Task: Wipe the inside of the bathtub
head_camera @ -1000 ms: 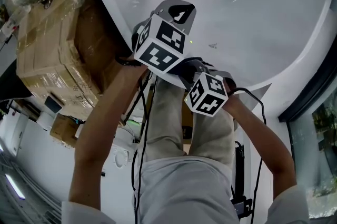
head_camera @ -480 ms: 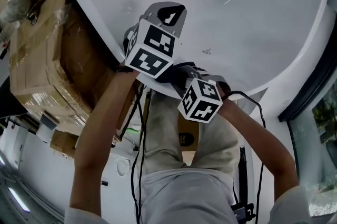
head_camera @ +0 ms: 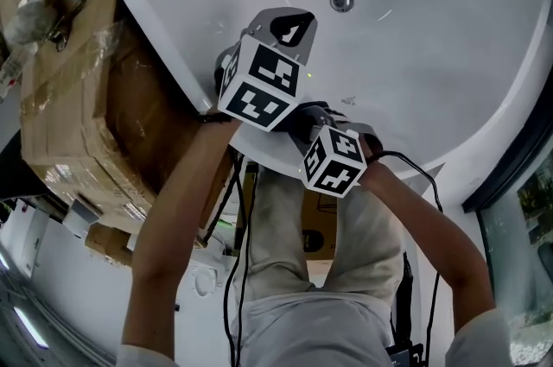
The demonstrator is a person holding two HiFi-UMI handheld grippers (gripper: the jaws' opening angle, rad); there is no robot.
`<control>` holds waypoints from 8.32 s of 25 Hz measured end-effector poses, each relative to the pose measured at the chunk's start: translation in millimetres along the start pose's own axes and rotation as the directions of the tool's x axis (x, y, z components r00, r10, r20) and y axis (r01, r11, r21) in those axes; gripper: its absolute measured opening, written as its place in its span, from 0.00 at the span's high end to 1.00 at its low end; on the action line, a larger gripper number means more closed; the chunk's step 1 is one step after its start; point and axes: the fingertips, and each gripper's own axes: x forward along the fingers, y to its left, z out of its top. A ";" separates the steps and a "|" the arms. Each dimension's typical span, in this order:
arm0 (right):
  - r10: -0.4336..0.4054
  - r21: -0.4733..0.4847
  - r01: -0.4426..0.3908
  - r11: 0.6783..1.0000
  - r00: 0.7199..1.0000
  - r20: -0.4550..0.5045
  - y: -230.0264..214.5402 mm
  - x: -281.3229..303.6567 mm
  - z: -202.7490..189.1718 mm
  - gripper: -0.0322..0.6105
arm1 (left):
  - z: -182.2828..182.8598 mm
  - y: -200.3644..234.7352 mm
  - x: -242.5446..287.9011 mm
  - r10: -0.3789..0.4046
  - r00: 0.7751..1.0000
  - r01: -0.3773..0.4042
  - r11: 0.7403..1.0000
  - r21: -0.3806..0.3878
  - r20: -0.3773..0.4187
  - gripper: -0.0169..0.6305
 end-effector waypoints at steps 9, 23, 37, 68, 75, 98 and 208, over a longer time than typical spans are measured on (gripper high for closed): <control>-0.050 0.009 0.050 0.999 0.999 -0.009 -34.6 19.4 -5.9 0.88 | 4.6 18.2 20.1 0.015 1.000 -0.015 0.999 -0.035 0.018 0.98; -0.111 -0.008 0.110 0.994 0.993 -0.036 -97.5 54.0 -18.9 0.88 | 1.8 49.0 50.1 0.064 0.997 -0.061 0.994 -0.091 0.037 0.98; -0.132 -0.015 0.131 0.991 0.987 -0.089 -155.2 85.9 -39.1 0.87 | -8.5 50.0 74.1 0.038 0.999 -0.036 0.990 -0.139 0.012 0.98; -0.271 0.058 0.294 0.954 0.931 -0.246 -278.7 108.7 -111.8 0.87 | -23.4 60.1 96.8 0.033 0.999 -0.035 0.978 -0.204 -0.010 0.98; -0.282 0.052 0.294 0.954 0.945 -0.167 -265.9 82.7 -95.0 0.87 | -28.9 53.8 97.6 0.005 0.999 -0.012 0.974 -0.225 -0.034 0.98; -0.158 0.382 0.100 0.919 0.980 0.124 -129.0 -12.5 -30.7 0.87 | 40.1 28.9 61.5 -0.047 0.999 0.048 0.999 0.019 -0.027 0.98; -0.404 0.193 0.395 0.898 0.915 0.004 -256.3 -91.5 -40.3 0.87 | 101.4 -23.0 -13.1 -0.054 0.997 0.048 0.992 0.115 0.052 0.98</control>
